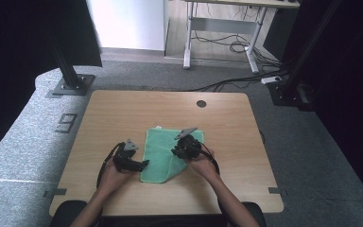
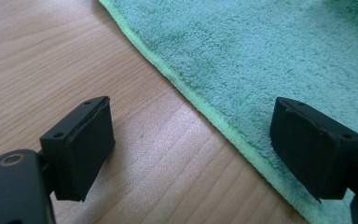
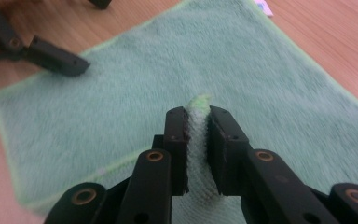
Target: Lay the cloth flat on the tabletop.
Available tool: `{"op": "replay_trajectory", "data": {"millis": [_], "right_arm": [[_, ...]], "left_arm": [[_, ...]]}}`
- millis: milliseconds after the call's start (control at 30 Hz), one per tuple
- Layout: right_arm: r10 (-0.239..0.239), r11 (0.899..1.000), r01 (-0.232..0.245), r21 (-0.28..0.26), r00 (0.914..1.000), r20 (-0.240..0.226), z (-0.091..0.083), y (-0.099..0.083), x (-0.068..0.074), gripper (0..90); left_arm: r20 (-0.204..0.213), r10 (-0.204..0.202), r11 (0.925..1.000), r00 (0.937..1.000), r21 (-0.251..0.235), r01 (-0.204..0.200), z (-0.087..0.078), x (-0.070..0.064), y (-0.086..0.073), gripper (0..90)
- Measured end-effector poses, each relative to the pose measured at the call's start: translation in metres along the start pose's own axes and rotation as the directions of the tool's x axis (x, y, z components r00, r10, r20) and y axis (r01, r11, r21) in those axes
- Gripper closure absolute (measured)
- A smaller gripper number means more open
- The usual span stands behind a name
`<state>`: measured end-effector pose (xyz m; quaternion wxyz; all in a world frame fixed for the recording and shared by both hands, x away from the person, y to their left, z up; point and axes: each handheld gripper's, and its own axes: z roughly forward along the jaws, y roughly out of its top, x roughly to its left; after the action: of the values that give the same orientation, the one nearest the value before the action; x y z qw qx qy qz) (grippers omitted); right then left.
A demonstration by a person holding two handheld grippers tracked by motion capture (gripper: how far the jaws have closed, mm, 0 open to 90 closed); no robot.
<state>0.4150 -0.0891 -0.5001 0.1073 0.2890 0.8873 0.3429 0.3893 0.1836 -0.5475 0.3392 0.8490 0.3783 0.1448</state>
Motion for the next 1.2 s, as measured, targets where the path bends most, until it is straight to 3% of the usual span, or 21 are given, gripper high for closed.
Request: {"op": "replay_trajectory", "data": {"millis": [400, 667, 833, 967, 1133, 1200], "right_arm": [[0.047, 0.999, -0.047, -0.016, 0.9988, 0.016, -0.045, -0.047, -0.003, 71.4], [0.122, 0.992, -0.121, -0.026, 0.9917, 0.041, -0.078, -0.087, -0.004, 55.5], [0.159, 0.986, -0.154, -0.055, 0.9839, 0.082, -0.098, -0.095, -0.009, 48.3], [0.191, 0.980, -0.184, -0.081, 0.9779, 0.085, -0.096, -0.091, -0.017, 44.5], [0.212, 0.976, -0.209, -0.062, 0.9754, 0.060, -0.071, -0.085, -0.022, 40.7], [0.209, 0.978, -0.207, -0.041, 0.9761, 0.060, -0.061, -0.086, -0.020, 39.4]], "left_arm": [[-0.001, -0.004, 1.0000, 1.0000, -0.002, 0.004, 0.000, 0.000, 0.000, 13.9], [-0.002, -0.005, 1.0000, 1.0000, -0.003, 0.005, 0.000, 0.000, 0.000, 13.9], [0.000, -0.004, 1.0000, 1.0000, -0.002, 0.004, 0.000, 0.000, 0.000, 13.9], [0.000, -0.011, 0.9999, 0.9999, 0.011, 0.011, -0.001, -0.001, 0.001, 14.1], [0.006, 0.011, 0.9999, 0.9999, 0.009, -0.011, -0.010, -0.010, 0.004, 14.1], [0.027, 0.019, 0.9998, 0.9995, -0.002, -0.019, -0.016, -0.014, 0.003, 14.1]]}}
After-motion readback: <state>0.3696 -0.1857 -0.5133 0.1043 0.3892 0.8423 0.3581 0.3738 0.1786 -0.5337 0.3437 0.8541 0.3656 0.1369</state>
